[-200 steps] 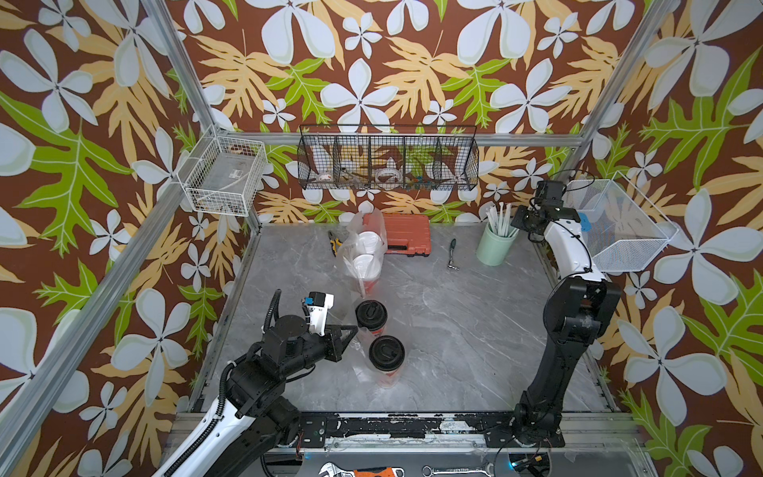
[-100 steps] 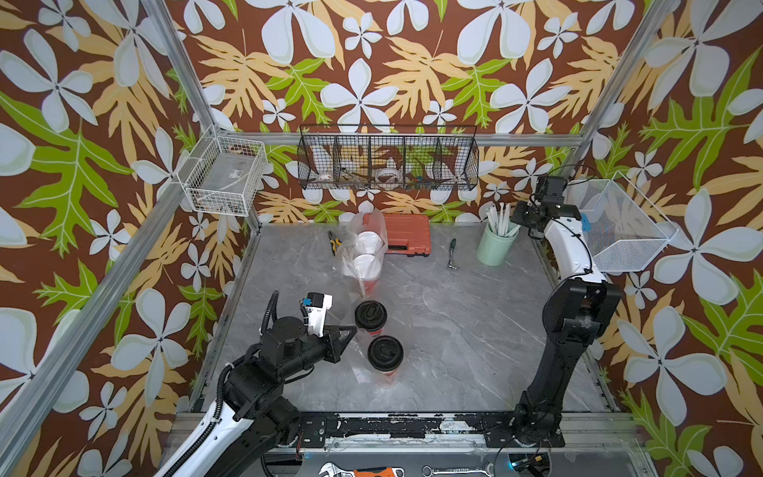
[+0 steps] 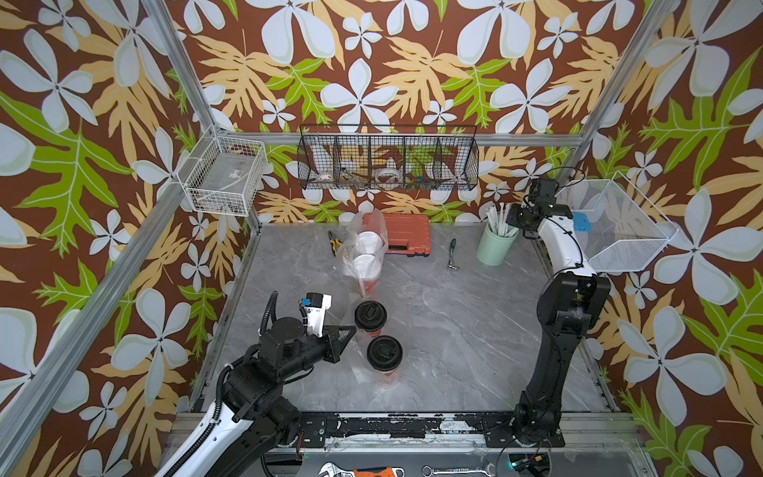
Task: Pack milk tea into plastic carrier bags
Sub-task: Pick up the straw from the container.
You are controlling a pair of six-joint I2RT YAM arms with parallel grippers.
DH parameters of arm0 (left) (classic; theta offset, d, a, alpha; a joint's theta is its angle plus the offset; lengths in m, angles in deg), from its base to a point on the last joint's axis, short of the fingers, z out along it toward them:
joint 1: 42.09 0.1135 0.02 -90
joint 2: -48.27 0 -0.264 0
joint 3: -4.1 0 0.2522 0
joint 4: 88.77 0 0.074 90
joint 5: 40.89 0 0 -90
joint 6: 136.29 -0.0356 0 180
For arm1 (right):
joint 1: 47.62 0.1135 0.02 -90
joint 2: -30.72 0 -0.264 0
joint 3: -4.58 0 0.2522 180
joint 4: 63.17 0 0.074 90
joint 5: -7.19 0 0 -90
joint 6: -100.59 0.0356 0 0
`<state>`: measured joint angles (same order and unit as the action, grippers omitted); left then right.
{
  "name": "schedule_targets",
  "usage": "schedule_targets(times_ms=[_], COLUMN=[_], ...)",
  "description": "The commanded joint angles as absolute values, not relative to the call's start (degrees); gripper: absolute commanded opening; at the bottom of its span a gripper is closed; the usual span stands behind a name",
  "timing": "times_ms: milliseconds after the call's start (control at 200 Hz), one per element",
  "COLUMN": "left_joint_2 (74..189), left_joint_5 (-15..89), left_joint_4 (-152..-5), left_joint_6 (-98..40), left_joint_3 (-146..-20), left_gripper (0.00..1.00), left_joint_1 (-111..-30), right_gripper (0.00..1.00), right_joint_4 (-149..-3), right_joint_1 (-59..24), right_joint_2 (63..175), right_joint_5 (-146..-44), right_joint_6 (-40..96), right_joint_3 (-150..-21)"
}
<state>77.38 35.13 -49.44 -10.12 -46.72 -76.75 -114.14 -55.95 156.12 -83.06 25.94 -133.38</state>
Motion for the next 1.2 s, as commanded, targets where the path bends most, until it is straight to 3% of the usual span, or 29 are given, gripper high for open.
schedule_targets(times_ms=[0,545,926,1196], left_joint_2=[77.3,77.9,77.4,77.3], left_joint_5=[35.3,35.8,36.1,36.2], left_joint_4=[-49.4,-49.0,-48.6,-48.6], left_joint_6=[-9.8,-10.0,-9.7,-9.5], left_joint_3=[-47.1,-47.8,-47.7,-47.8], left_gripper=[0.00,0.00,0.00,0.00], left_joint_1=[-76.8,-76.8,-76.8,-76.8], right_gripper=[0.23,0.15,0.19,0.03], right_joint_4=[-113.2,-114.1,-113.2,-112.4], right_joint_1=[-55.8,-55.7,-55.3,-54.7], right_joint_2=[157.8,166.0,167.7,165.7], right_joint_5=[-85.3,-82.2,-81.2,-79.4], right_joint_6=[25.3,23.7,23.6,22.6], right_joint_3=[-135.1,-144.2,-145.8,-145.8])
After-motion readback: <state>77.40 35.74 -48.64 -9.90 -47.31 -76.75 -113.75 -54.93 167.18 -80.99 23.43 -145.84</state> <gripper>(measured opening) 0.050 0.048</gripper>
